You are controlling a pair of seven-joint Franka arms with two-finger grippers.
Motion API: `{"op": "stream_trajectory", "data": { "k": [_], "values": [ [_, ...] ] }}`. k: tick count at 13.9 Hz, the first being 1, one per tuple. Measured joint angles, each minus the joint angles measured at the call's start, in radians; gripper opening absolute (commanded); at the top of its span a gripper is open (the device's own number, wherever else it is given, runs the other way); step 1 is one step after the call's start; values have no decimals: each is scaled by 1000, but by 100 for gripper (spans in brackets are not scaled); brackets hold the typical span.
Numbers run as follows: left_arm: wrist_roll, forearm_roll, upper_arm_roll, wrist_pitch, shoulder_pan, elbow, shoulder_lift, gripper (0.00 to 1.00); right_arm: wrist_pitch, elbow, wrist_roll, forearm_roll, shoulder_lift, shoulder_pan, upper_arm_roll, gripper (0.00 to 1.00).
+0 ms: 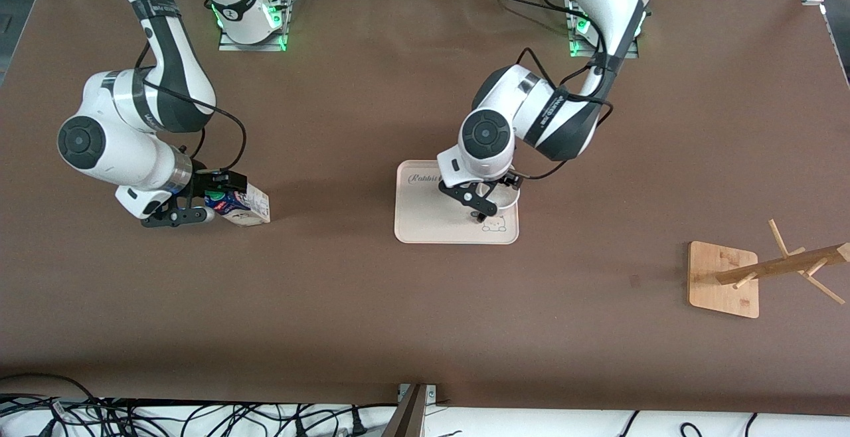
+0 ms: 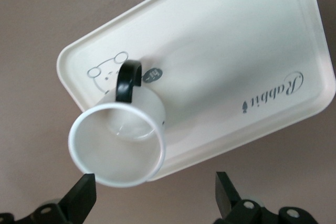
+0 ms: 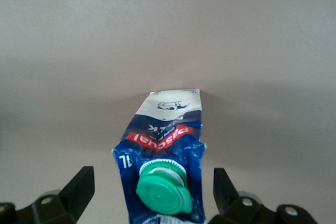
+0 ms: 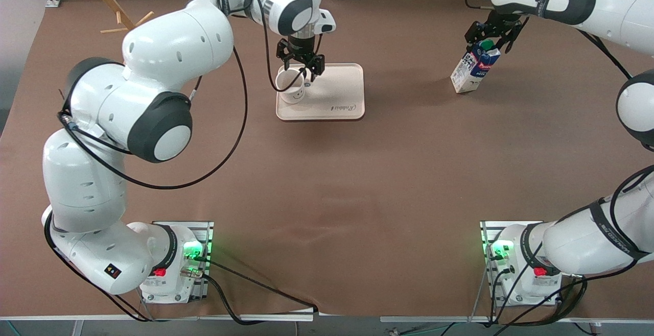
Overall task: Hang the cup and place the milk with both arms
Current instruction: 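Set the carton on the table, release it while the left gripper lifts the mug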
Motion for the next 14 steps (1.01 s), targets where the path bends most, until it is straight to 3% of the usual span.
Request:
{"op": "stream_trajectory", "data": {
  "k": [7, 14],
  "values": [
    [-19, 0, -3, 90, -37, -9, 67, 100, -194, 185, -3, -19, -131, 0, -44, 100],
    [-18, 0, 3, 90, -45, -49, 68, 100, -374, 213, -4, -81, -287, 1, -54, 100]
  ]
}}
